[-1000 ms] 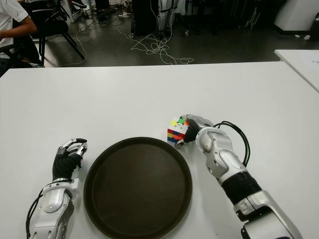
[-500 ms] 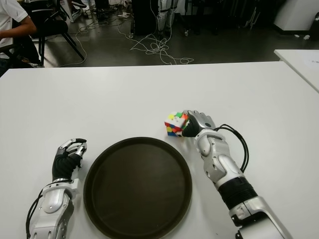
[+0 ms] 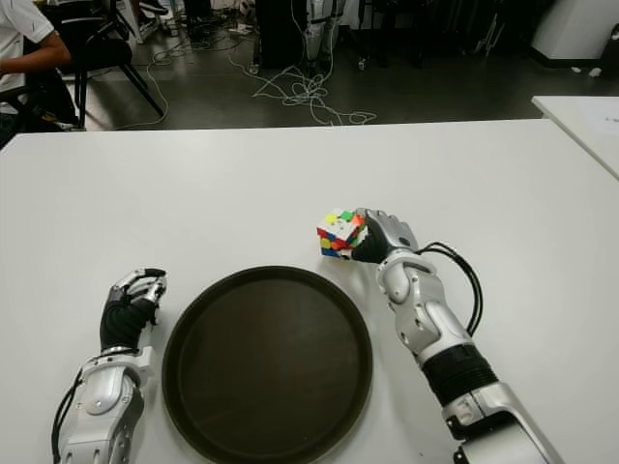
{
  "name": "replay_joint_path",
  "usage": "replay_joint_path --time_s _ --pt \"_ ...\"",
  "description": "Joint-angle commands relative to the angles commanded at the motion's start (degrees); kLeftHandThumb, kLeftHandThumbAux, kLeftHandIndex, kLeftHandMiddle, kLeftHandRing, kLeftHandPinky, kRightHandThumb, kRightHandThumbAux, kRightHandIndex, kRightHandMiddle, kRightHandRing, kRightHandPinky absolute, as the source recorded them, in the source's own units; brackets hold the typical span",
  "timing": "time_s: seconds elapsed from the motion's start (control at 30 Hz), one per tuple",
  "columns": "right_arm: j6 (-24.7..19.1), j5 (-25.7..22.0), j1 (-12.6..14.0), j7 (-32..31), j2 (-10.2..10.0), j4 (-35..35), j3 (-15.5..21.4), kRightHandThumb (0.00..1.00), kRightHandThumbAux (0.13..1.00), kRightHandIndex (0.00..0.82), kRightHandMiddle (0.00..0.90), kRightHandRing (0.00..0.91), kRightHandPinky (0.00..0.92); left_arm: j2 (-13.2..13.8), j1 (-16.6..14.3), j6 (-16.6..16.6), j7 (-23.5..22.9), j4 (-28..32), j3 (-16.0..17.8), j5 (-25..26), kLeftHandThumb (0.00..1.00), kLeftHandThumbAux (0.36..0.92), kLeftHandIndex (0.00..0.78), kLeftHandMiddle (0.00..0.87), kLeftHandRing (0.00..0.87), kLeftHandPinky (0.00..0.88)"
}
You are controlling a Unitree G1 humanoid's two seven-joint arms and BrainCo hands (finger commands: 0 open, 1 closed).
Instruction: Pick up the Rubik's Cube and put it in the plate
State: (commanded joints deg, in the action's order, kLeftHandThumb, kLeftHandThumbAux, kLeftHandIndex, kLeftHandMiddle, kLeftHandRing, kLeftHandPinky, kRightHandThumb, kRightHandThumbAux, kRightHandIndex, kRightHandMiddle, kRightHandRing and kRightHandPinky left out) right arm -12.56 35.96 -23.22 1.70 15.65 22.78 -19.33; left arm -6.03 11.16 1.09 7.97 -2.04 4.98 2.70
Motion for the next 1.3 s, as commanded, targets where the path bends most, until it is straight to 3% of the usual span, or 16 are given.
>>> replay_joint_path --time_s 1.07,1.3 --pt "0.14 -1.87 0.24 -0.06 -0.28 -0.58 0.71 0.684 0.738 0.426 0.688 0.709 0.722 -0.35 -0.53 2.45 -0.52 -2.08 0.65 0.37 0.711 0.705 0.444 0.814 0.835 0.834" --pt "0.65 -3.94 2.68 2.43 -1.53 -4.93 3.19 0.685 0.738 0.429 0.726 0.744 0.744 -0.01 -0.68 3.06 -0.68 -2.66 0.61 -0.01 0.711 0.705 0.443 0.824 0.842 0.842"
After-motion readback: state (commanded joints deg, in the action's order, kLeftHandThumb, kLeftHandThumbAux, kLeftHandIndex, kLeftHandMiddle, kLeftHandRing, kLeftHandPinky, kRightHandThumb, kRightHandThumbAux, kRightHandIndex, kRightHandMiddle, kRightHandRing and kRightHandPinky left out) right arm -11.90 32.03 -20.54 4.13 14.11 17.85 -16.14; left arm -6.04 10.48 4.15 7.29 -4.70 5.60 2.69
